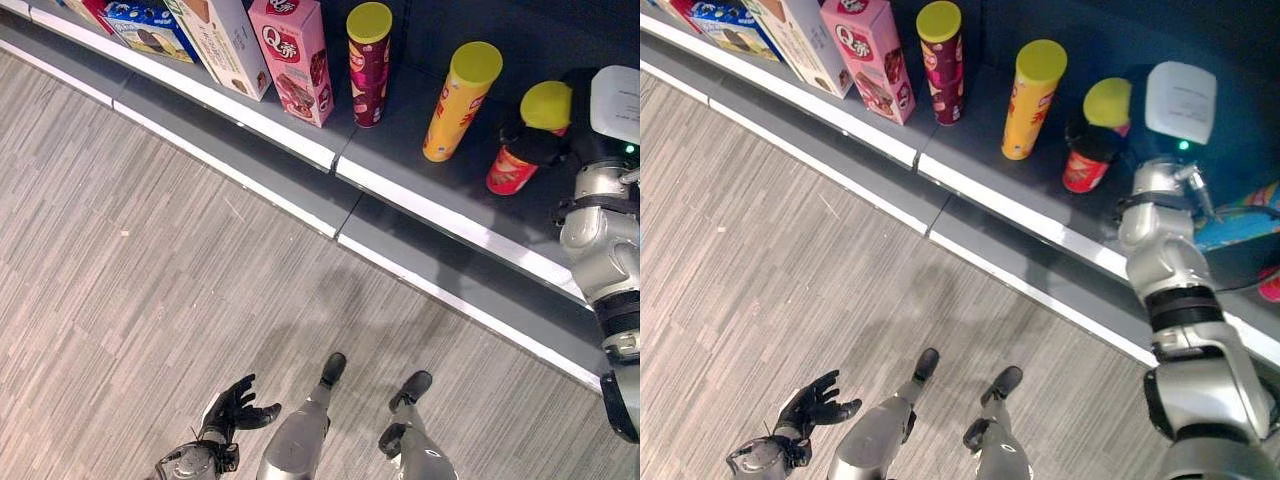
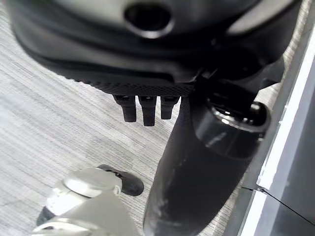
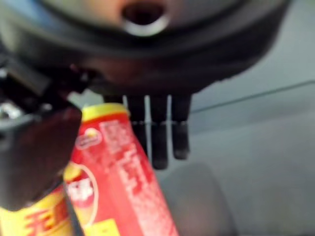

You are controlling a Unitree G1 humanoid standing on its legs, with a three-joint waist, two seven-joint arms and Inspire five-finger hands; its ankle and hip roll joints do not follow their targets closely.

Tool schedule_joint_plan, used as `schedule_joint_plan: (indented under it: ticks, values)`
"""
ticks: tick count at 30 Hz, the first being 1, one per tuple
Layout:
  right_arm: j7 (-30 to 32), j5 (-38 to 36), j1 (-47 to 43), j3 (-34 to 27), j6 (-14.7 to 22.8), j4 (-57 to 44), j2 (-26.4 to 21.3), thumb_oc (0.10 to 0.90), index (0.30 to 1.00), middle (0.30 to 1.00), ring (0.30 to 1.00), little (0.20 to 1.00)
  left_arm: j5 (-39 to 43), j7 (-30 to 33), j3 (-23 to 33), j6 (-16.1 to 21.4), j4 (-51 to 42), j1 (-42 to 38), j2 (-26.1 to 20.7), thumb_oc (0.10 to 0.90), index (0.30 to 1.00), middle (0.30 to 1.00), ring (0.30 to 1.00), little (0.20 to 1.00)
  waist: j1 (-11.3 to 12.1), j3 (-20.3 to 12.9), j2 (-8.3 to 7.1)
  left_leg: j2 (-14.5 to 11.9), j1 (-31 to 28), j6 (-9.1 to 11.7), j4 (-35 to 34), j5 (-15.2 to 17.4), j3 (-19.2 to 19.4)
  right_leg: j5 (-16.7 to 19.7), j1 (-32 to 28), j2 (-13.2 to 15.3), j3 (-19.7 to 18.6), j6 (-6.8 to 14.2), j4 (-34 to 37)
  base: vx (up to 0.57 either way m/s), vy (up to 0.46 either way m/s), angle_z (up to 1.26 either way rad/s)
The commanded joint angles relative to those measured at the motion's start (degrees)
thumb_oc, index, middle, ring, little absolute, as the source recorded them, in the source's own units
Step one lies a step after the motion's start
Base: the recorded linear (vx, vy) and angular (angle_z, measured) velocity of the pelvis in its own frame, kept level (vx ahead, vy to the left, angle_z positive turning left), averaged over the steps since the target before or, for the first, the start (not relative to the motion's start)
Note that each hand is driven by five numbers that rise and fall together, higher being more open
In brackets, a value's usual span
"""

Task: Put the goods on the table back onto the shelves and tidy them up.

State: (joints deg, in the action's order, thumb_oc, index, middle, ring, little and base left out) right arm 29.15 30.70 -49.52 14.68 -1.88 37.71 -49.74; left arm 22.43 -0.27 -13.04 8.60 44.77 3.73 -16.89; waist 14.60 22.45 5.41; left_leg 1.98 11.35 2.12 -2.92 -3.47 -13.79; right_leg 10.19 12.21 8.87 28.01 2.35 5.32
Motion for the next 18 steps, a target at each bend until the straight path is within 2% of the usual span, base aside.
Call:
schedule_joint_plan:
  ticks: [1,18]
  values:
    - [5.8,-0.84,-6.47,0.59,0.76,-2.78,-5.57,0.4,0.3,0.3,0.3,0.3,0.07,1.48,-2.98,2.52,0.83,1.7,-3.03,0.8,0.9,0.9,0.9,0.9,0.18,-4.51,-2.09,0.12,3.02,1.47,-2.08,-2.26,2.89,-1.67,-3.32,3.94,-1.89,7.9,-0.32,0.0,0.0,0.0]
    - [7.27,-2.98,-3.34,-1.14,1.21,-2.24,-2.19,0.4,0.3,0.3,0.3,0.3,-0.18,2.93,-2.94,3.11,1.5,1.53,-2.51,0.8,0.9,0.9,0.9,0.9,-1.69,-3.84,-3.16,0.18,2.57,0.87,-2.08,-1.72,4.15,-1.52,-2.63,3.78,-3.64,7.9,-0.32,0.0,0.004,-0.01]
